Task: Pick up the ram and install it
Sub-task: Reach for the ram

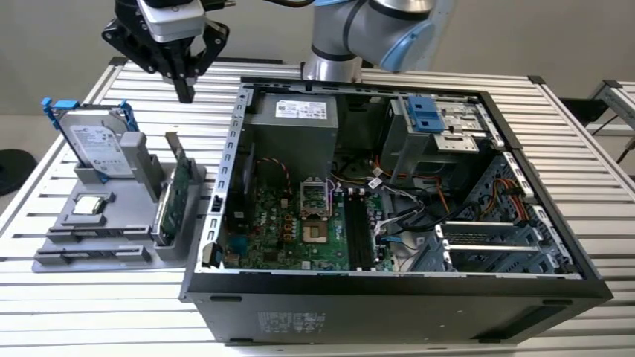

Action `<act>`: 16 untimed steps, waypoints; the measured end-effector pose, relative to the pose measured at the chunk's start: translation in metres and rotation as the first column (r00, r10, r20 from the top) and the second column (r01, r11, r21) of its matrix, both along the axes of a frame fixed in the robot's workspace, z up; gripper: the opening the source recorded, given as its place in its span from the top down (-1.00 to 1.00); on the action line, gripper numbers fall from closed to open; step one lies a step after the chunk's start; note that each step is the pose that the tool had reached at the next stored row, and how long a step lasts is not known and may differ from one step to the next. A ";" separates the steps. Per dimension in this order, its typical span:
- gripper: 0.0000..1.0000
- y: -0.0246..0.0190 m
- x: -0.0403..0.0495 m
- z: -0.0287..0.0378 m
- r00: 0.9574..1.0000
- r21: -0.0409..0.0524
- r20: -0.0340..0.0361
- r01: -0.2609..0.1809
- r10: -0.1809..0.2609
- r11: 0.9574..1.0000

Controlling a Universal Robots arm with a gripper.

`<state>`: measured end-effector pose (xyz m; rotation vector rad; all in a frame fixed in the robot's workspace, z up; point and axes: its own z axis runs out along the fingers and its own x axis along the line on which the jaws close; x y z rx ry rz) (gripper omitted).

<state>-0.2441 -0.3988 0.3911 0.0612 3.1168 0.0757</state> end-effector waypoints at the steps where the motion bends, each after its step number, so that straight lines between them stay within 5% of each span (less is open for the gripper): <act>1: 1.00 0.0000 -0.0014 0.0000 1.000 0.000 0.000 -0.001 0.001 1.000; 16: 1.00 0.0000 -0.0241 -0.0011 1.000 0.000 -0.002 -0.007 0.007 1.000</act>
